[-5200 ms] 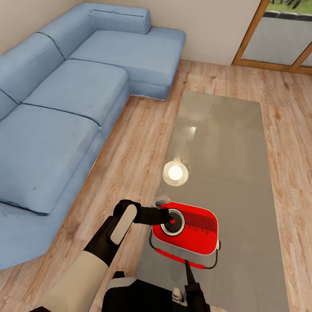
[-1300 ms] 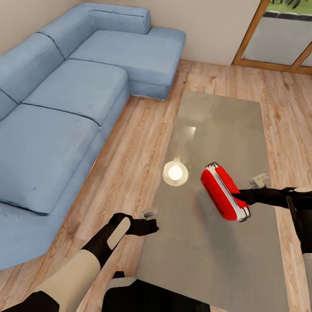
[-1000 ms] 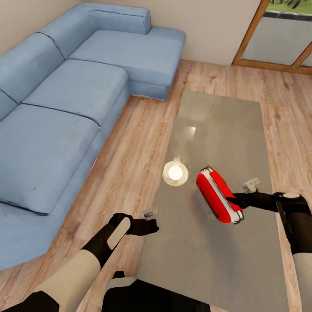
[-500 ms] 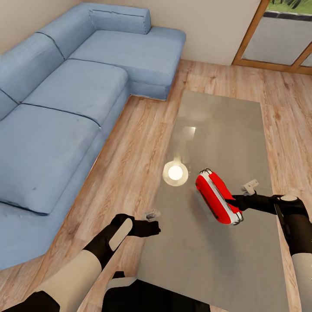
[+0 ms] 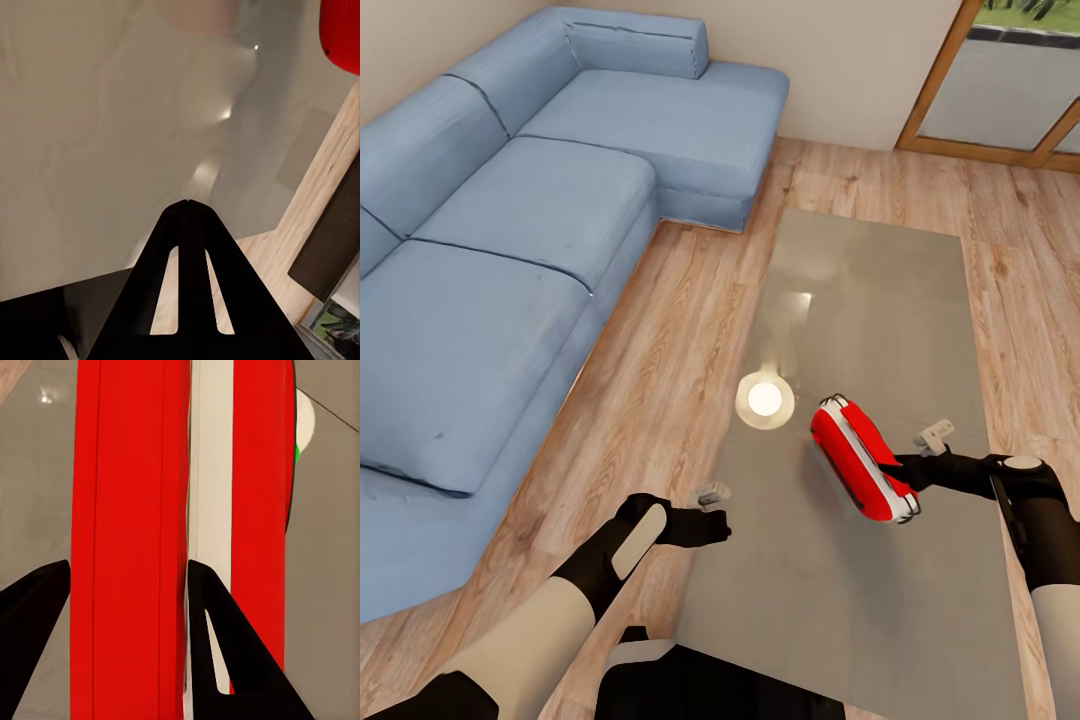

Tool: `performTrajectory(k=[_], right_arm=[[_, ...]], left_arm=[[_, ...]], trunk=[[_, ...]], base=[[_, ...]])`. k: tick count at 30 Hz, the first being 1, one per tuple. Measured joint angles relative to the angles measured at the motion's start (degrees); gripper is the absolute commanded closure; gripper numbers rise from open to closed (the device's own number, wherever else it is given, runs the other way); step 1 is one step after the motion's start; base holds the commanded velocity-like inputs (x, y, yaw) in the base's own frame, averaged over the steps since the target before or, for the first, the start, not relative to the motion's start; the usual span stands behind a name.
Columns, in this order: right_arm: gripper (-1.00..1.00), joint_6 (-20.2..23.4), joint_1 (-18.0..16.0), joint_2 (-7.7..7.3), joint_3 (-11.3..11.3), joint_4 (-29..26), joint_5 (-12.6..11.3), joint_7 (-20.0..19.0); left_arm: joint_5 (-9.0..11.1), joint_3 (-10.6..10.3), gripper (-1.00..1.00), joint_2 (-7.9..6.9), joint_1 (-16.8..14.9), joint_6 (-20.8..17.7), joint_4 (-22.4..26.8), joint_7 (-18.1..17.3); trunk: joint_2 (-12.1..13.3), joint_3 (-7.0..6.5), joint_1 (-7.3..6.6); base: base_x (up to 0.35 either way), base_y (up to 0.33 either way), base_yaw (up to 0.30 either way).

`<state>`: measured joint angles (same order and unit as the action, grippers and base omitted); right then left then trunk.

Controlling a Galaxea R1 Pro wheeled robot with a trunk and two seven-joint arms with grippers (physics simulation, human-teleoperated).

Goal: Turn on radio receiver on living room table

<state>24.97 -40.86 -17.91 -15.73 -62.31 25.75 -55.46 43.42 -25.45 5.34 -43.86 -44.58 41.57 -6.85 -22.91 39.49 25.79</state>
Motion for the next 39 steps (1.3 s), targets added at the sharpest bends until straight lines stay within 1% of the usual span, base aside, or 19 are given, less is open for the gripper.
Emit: performTrajectory(k=[3,5,7,9,20,25,30,39], right_arm=[[1.00,0.02,0.01,0.05,0.01,0.35,-0.04,0.03],[1.00,-0.51,0.01,0.06,0.04,1.68,0.13,0.33],[1.00,-2.73,0.01,0.06,0.06,3.91,0.38,1.93],[1.00,-3.75,0.00,0.02,0.08,4.70,-0.13,2.90],[1.00,-4.29,0.00,0.06,0.14,5.07,-0.29,3.25],[1.00,-4.34,0.00,0.07,0.18,6.15,-0.28,3.25],[1.00,-6.31,0.00,0.07,0.17,6.64,-0.34,3.26],[1.00,-6.80,0.00,0.07,0.09,6.69,-0.36,3.25]], left_arm=[[0.00,0.04,1.00,0.02,0.00,-0.01,0.00,0.00],[0.00,0.03,1.00,0.02,0.00,-0.02,0.03,0.01],[0.00,0.04,1.00,0.02,0.00,0.01,0.07,0.00],[0.00,0.05,1.00,0.02,0.00,0.02,0.02,0.00],[0.00,0.01,1.00,0.02,0.00,0.02,0.02,0.00],[0.00,-0.01,1.00,0.02,0.00,0.02,0.07,0.00],[0.00,0.02,1.00,0.02,0.00,0.02,0.09,0.00],[0.01,-0.03,1.00,0.21,0.00,0.02,0.09,0.00]], trunk=[[0.00,0.00,0.00],[0.00,0.00,0.00],[0.01,0.00,0.00],[0.00,0.00,0.00],[0.00,0.00,0.00],[0.00,0.00,0.00],[0.00,0.00,0.00],[0.00,0.00,0.00]], base=[[0.000,0.000,0.000],[0.000,0.000,0.000],[0.000,0.000,0.000],[0.000,0.000,0.000],[0.000,0.000,0.000],[0.000,0.000,0.000],[0.000,0.000,0.000],[0.000,0.000,0.000]])
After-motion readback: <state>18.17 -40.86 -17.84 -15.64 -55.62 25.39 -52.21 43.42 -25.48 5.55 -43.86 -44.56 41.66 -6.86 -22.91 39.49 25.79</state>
